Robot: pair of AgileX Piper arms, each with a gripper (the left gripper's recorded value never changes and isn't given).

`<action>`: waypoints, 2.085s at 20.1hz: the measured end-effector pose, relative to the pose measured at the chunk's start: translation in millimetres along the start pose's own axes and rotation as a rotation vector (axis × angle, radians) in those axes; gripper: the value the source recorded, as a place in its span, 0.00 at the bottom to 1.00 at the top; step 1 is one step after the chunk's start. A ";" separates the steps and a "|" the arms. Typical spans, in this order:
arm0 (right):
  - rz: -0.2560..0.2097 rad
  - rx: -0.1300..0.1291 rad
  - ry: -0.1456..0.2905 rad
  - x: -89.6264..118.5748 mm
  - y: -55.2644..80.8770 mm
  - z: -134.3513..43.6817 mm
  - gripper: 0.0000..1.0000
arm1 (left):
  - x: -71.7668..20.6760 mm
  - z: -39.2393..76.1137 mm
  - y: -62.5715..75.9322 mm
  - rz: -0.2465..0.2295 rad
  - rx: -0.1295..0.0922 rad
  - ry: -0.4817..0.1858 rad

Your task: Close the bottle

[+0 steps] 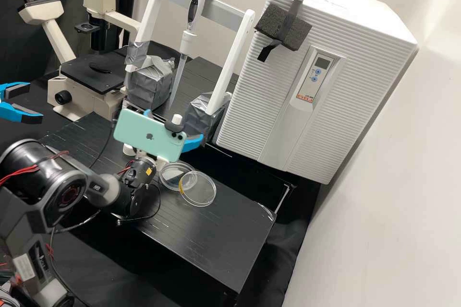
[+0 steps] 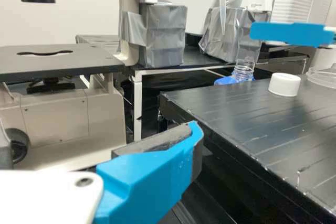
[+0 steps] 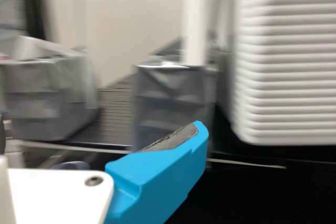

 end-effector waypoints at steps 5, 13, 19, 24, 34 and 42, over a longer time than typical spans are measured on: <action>-0.149 0.002 0.123 -30.2 -7.4 -0.3 1.00 | 3.0 -1.9 -0.6 -0.007 -0.004 -0.005; -0.224 -0.054 0.104 -61.7 -6.1 9.8 1.00 | 5.0 -0.7 -1.4 -0.012 -0.004 -0.015; -0.281 -0.062 0.107 -68.9 -17.0 10.8 1.00 | 5.1 -0.5 -1.5 -0.013 -0.004 -0.016; -0.301 -0.077 0.090 -69.2 -22.4 17.4 1.00 | 5.7 0.7 -1.8 -0.015 -0.004 -0.023; -0.297 -0.121 0.097 -65.3 -27.1 21.9 0.00 | 6.6 1.9 -1.8 -0.015 -0.003 -0.029; -0.287 -0.122 0.097 -64.5 -26.8 21.5 0.00 | 6.6 1.9 -1.8 -0.015 -0.003 -0.029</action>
